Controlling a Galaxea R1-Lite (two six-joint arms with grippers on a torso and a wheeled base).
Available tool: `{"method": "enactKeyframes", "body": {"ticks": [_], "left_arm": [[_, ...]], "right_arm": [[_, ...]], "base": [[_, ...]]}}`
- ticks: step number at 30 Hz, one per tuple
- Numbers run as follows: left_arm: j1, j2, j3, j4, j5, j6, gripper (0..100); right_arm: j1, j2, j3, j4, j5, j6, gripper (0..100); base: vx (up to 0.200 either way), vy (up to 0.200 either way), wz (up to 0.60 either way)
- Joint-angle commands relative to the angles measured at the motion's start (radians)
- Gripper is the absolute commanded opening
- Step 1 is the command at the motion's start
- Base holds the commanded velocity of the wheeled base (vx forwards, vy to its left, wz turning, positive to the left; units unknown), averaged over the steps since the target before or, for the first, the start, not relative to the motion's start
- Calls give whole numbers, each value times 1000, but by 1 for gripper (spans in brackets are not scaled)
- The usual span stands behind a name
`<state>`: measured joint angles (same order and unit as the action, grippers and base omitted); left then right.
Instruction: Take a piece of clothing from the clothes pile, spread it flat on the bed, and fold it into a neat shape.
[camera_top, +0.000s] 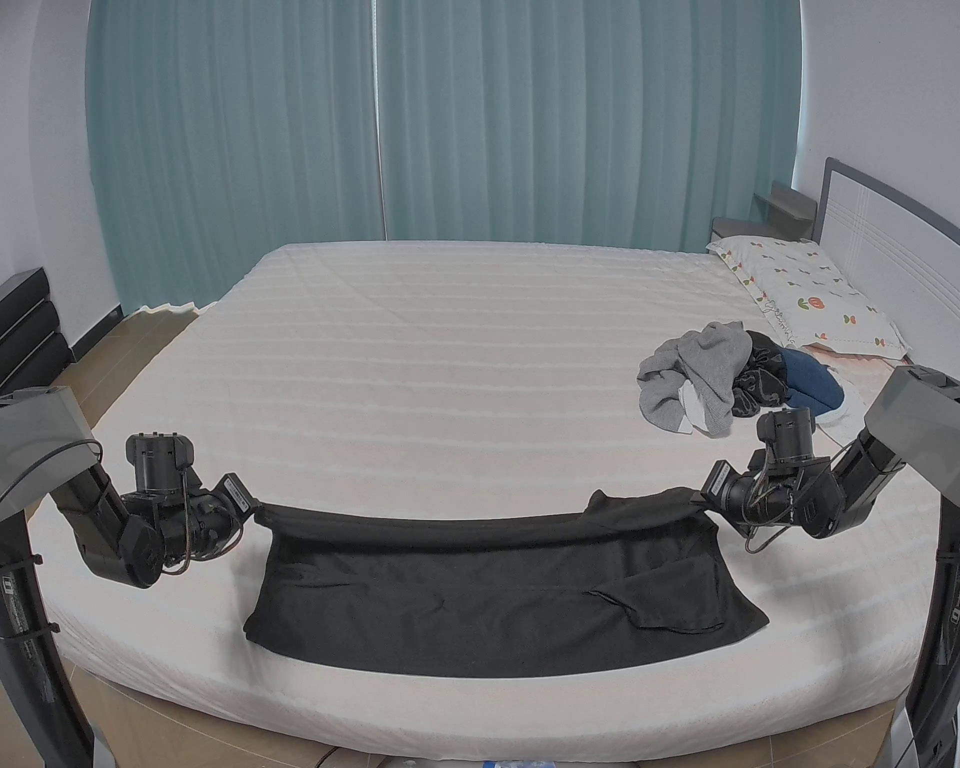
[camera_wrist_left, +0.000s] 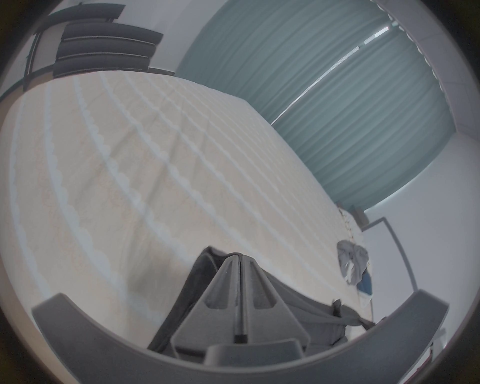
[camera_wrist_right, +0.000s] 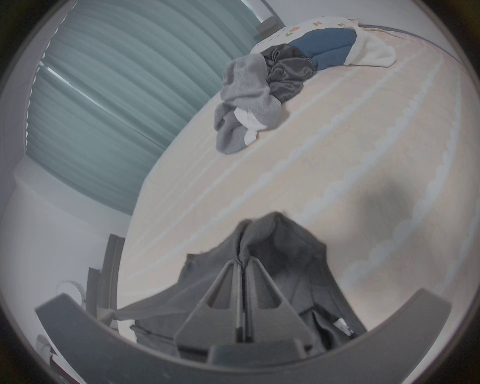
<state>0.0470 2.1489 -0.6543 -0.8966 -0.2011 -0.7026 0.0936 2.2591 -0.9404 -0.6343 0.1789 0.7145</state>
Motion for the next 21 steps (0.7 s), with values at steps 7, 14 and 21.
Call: {"method": "enactKeyframes", "body": {"ticks": [7, 14, 21], "left_arm": [[-9, 60, 48, 1, 5, 34, 0], [-15, 75, 56, 7, 5, 32, 0], [-19, 71, 62, 16, -1, 28, 100]], "right_arm": [[5, 40, 57, -2, 2, -44, 0], [5, 62, 58, -5, 2, -46, 0], [5, 62, 58, -2, 2, -43, 0]], "base": [[0, 0, 0], [0, 0, 0], [0, 0, 0]]}}
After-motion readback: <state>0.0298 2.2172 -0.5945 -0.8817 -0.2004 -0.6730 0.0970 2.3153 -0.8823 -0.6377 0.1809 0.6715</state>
